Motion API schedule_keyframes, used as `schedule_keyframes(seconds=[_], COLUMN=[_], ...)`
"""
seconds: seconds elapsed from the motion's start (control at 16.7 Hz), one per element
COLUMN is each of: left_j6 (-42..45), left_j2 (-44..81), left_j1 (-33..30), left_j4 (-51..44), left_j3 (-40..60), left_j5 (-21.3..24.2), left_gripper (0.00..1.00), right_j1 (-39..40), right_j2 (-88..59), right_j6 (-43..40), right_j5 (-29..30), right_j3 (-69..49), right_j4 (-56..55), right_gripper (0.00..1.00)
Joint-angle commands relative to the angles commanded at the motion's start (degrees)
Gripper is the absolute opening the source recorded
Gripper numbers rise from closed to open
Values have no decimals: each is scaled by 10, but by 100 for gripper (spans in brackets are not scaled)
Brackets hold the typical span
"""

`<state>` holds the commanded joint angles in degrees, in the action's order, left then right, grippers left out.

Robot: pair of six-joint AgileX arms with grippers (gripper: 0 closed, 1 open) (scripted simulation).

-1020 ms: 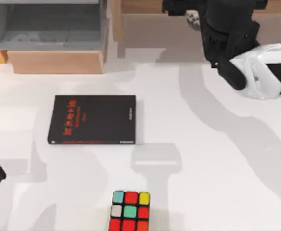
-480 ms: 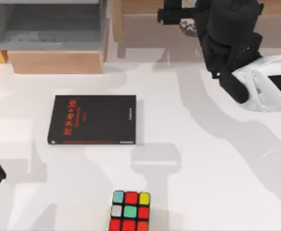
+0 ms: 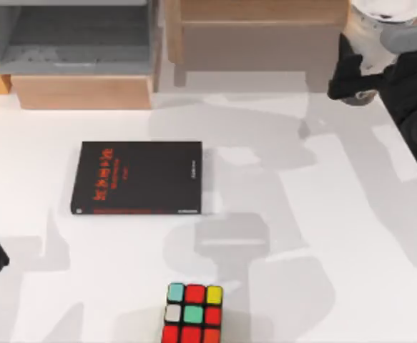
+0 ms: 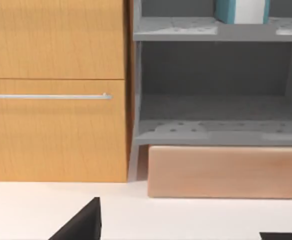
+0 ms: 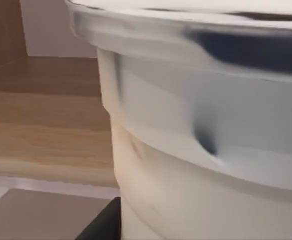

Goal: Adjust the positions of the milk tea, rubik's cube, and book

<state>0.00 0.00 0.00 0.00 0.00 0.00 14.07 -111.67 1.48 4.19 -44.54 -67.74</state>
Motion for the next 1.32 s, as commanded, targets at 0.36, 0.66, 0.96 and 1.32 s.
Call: schedule_keyframes(seconds=[0.36,0.66,0.96,1.32], left_j6=[0,0,0,0], left_j2=[0,0,0,0], left_j1=[0,0,0,0], left_j4=[0,0,0,0], left_j3=[0,0,0,0], left_j5=[0,0,0,0], left_gripper=[100,100,100,100], right_j1=[-209,-275,-273,-275], right_j2=[-40,-53,-55,-106], right_j6=[-7,-11,-10,-12], right_j5=[-131,-155,-154,-154], right_j3=[63,44,45,42], right_j4=[-88,-96,-101,-152], right_gripper=[0,0,0,0])
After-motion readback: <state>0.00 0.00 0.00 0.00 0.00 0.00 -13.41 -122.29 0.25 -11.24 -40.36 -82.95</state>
